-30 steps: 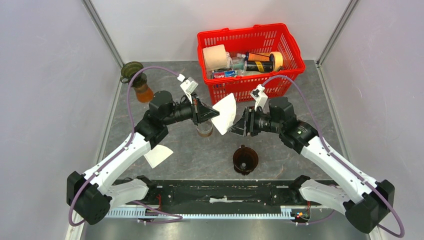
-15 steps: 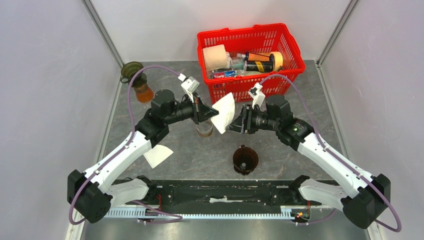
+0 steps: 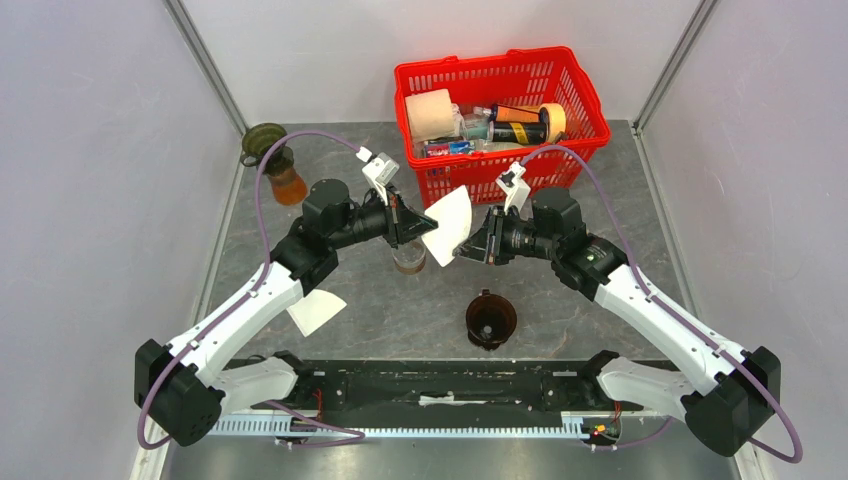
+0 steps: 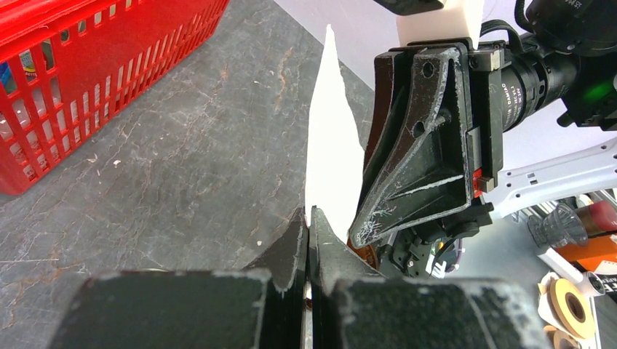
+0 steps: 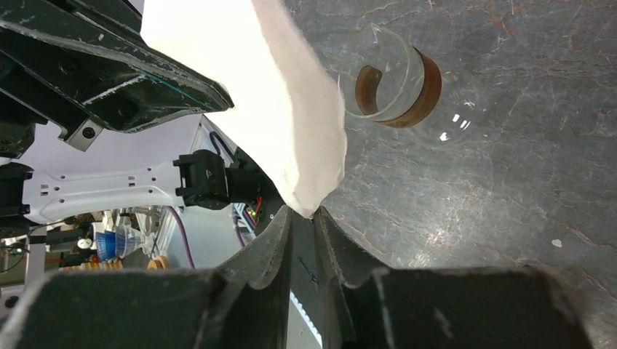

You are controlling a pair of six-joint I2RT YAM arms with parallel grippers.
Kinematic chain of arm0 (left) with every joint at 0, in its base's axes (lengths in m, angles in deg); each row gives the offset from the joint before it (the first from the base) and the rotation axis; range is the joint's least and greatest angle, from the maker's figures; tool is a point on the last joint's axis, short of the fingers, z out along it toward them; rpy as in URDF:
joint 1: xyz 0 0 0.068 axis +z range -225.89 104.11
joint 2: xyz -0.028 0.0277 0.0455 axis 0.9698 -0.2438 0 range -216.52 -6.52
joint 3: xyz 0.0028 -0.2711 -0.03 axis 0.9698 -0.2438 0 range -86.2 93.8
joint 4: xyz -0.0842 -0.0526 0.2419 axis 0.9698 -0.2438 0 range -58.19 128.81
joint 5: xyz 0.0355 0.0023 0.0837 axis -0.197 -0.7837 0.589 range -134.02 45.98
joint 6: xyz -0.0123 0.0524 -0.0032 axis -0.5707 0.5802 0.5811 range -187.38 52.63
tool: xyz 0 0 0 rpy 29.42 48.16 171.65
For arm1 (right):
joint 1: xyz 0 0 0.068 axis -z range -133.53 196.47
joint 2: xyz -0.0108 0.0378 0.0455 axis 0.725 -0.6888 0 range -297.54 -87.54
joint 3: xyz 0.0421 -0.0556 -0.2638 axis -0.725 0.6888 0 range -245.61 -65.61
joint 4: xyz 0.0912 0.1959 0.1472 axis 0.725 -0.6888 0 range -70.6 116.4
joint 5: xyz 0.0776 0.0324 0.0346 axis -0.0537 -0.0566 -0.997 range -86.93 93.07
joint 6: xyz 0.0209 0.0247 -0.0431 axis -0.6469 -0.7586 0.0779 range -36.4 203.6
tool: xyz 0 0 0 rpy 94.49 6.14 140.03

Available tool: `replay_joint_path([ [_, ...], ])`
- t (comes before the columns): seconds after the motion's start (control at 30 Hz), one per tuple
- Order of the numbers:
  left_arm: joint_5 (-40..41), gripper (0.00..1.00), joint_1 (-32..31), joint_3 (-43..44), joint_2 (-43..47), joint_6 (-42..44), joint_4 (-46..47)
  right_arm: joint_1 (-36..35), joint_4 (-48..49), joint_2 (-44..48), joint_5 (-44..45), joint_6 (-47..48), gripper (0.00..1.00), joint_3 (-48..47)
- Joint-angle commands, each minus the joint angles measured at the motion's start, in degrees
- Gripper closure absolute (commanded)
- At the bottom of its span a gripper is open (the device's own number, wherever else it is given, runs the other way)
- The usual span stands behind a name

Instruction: Place the coffee filter in the dripper

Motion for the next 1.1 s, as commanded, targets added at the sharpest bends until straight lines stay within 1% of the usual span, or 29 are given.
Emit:
replay_joint_path([
  [0.0,0.68,0.98,-0.38,2.31,-0.05,2.43,0.35,-0.06,1.45,0.41,0.1,-0.31,0.79,-2.94],
  [0.1,0.51,0.98,-0.54,2.31,-0.09,2.49,0.35,-0.07,0.36,0.23,1.22,-0.15,0.79,-3.32],
  [0.17,0.23,0.98,-0.5,2.38,-0.09,2.45,0.35,-0.1,-0.08,0.09,2.27,0.04,0.76,-3.46],
  [0.27,-0.06,0.98,-0.58,2.4,-0.04,2.5,0.35,-0.08,-0.05,0.23,3.61,-0.19,0.76,-3.45],
  [0.5,-0.06,0.98,-0.74,2.49,0.2,2.62,0.44,-0.09,-0.8,-0.3,3.79,0.12,0.75,-3.76],
  [0.6,0.07,0.98,-0.79,2.49,0.01,2.6,0.61,-0.07,-0.46,-0.32,3.14,-0.24,0.81,-3.63],
  [0.67,0.33,0.98,-0.85,2.49,-0.23,2.56,0.61,-0.09,0.44,-0.36,2.23,-0.64,0.88,-3.36],
  [0.73,0.54,0.98,-0.87,2.38,-0.41,2.62,0.61,-0.09,1.16,-0.57,1.36,-0.93,0.98,-3.37],
  [0.77,0.55,0.98,-0.92,2.31,-0.48,2.64,0.61,-0.11,1.25,-0.64,1.47,-0.97,1.0,-3.44],
  [0.87,1.43,0.98,-1.12,2.14,-0.44,3.08,0.19,-0.13,2.12,-0.87,1.84,-1.12,1.0,-3.61],
  [0.97,4.39,0.98,-1.68,2.14,-0.89,4.15,-1.26,-0.08,5.66,-1.02,-0.54,-1.16,1.0,-3.58],
  [1.07,4.95,0.98,-2.31,2.14,-1.94,4.49,-1.41,-0.08,9.15,-1.61,-2.85,-1.75,1.0,-3.76],
])
